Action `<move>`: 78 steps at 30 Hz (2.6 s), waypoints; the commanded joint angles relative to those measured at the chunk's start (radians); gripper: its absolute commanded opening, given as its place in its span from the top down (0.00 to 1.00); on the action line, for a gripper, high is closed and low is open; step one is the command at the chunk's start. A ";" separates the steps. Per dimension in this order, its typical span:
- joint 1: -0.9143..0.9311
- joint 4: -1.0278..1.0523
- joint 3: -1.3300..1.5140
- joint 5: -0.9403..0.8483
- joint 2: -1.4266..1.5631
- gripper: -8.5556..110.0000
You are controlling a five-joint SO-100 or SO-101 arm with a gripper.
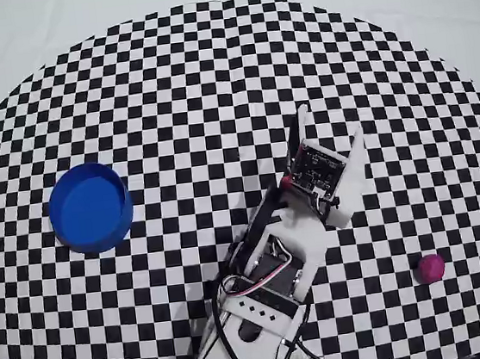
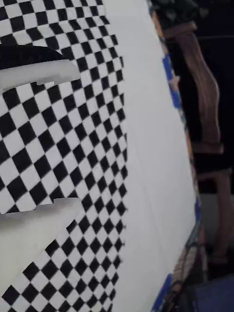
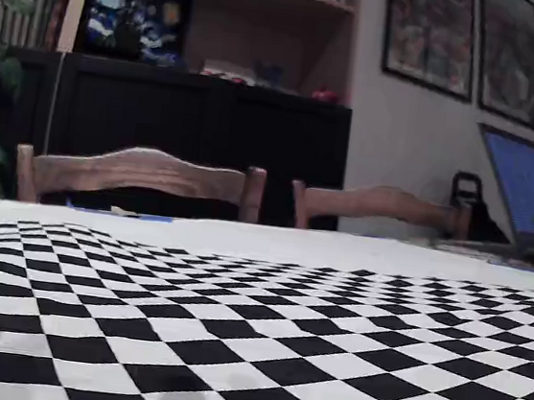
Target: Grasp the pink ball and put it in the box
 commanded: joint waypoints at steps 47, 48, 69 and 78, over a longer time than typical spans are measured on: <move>0.650 -0.028 0.008 -0.009 -0.028 0.70; 0.660 -0.028 0.008 -0.009 -0.028 0.70; 0.775 0.008 0.008 -0.009 -0.025 0.70; 0.790 0.012 0.008 0.002 -0.041 0.70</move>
